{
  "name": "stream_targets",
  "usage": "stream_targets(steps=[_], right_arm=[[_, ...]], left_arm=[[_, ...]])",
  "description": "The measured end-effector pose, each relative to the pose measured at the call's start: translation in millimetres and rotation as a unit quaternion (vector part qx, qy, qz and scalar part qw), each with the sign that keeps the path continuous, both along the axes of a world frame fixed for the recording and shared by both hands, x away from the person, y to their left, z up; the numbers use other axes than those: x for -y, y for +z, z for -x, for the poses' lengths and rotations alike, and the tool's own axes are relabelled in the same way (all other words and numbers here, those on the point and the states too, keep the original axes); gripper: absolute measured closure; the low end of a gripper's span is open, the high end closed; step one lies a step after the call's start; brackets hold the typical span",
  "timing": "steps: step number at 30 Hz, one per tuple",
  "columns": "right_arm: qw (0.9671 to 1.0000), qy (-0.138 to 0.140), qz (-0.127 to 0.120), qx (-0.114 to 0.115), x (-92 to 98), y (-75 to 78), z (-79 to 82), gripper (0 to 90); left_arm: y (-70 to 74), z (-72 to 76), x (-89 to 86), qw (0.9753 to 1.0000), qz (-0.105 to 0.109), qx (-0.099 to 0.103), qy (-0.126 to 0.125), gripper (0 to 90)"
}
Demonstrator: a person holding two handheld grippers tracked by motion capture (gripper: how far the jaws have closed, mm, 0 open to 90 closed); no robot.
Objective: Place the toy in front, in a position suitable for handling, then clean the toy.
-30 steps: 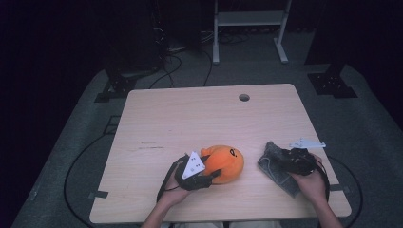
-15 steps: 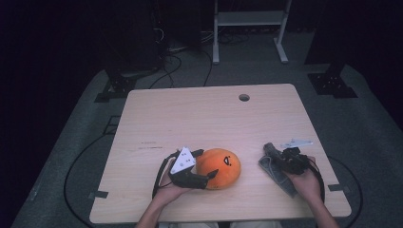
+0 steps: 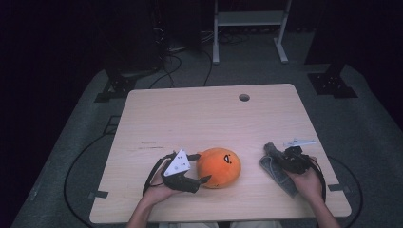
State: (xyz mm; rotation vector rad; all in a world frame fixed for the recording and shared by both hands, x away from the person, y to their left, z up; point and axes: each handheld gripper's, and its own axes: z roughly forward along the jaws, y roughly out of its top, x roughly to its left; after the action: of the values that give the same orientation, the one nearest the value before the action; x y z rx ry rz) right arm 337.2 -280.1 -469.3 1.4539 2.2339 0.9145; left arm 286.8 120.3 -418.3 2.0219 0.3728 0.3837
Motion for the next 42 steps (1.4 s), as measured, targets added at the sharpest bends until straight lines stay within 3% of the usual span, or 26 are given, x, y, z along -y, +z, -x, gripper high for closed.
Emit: stream_targets(steps=[3,9,10,14,16,18,19,20,21,22,24,25,26,27,29,31,33,35,37,42], right_arm=[[1.0,0.0,0.0,0.0,0.0,-0.1,0.0,78.4],[1.0,-0.001,-0.008,-0.004,1.7,1.0,0.3,78.7],[1.0,0.003,-0.008,-0.001,2.3,2.3,1.4,78.8],[0.9981,0.022,-0.048,0.032,0.5,21.4,11.9,78.9],[0.9943,0.05,-0.071,0.061,-6.5,35.8,21.5,78.9],[0.9911,0.071,-0.078,0.081,-14.5,45.8,30.0,78.9],[0.9885,0.085,-0.084,0.093,-20.6,51.8,35.7,78.9],[0.9838,0.111,-0.091,0.107,-30.8,59.2,44.1,78.8],[0.9838,0.111,-0.091,0.107,-30.8,59.2,44.1,78.8],[0.9803,0.13,-0.096,0.113,-41.5,63.0,50.8,78.8],[0.9784,0.143,-0.096,0.115,-48.6,63.9,54.1,78.9],[0.9744,0.169,-0.095,0.114,-66.4,63.4,59.6,78.8],[0.9744,0.169,-0.095,0.114,-66.4,63.4,59.6,78.8],[0.9718,0.189,-0.089,0.11,-83.0,60.9,61.1,78.8],[0.9712,0.195,-0.081,0.111,-89.0,59.5,60.6,78.7],[0.9733,0.195,-0.053,0.109,-105.8,51.5,54.7,74.8],[0.974,0.192,-0.048,0.11,-107.9,49.5,52.6,72.5],[0.9741,0.186,-0.054,0.116,-108.0,48.7,50.8,64.1],[0.9717,0.184,-0.063,0.133,-108.4,48.9,49.6,54.6],[0.9684,0.188,-0.052,0.155,-116.3,47.8,49.3,53.1]], left_arm=[[-0.8,0.1,0.5,1.0,-0.005,-0.002,-0.005,23.0],[-13.2,-3.4,4.8,0.9988,-0.049,-0.007,-0.003,28.8],[-15.0,-3.5,5.5,0.9986,-0.052,-0.007,-0.002,29.8],[-17.0,-4.2,9.6,0.9985,-0.054,-0.001,0.009,35.2],[-18.8,-5.9,12.4,0.9988,-0.047,0.0,0.016,37.3],[-18.8,-7.9,15.2,0.9989,-0.042,-0.002,0.022,38.4],[-18.7,-8.4,17.4,0.9988,-0.04,-0.001,0.026,38.8],[-18.5,-8.5,19.8,0.9988,-0.04,0.0,0.028,39.8],[-18.5,-8.4,21.9,0.9988,-0.04,0.002,0.029,39.8],[-18.2,-8.5,24.6,0.9986,-0.041,0.004,0.032,40.4],[-18.0,-9.0,30.4,0.9984,-0.039,0.006,0.04,40.7],[-17.9,-10.1,35.5,0.9981,-0.038,0.005,0.048,41.4],[-17.9,-10.1,35.5,0.9981,-0.038,0.005,0.048,41.5],[-17.7,-11.9,39.9,0.9979,-0.038,0.003,0.052,41.6],[-17.5,-13.0,42.1,0.9978,-0.04,0.001,0.053,41.7],[-17.3,-16.5,46.8,0.997,-0.048,-0.002,0.061,42.1],[-17.4,-17.6,47.1,0.9969,-0.047,-0.004,0.062,42.2],[-17.8,-17.9,47.4,0.9971,-0.046,-0.002,0.06,42.4],[-17.6,-17.0,48.7,0.9971,-0.055,0.007,0.053,42.6],[-17.4,-14.2,50.5,0.9965,-0.068,0.02,0.046,42.6]])
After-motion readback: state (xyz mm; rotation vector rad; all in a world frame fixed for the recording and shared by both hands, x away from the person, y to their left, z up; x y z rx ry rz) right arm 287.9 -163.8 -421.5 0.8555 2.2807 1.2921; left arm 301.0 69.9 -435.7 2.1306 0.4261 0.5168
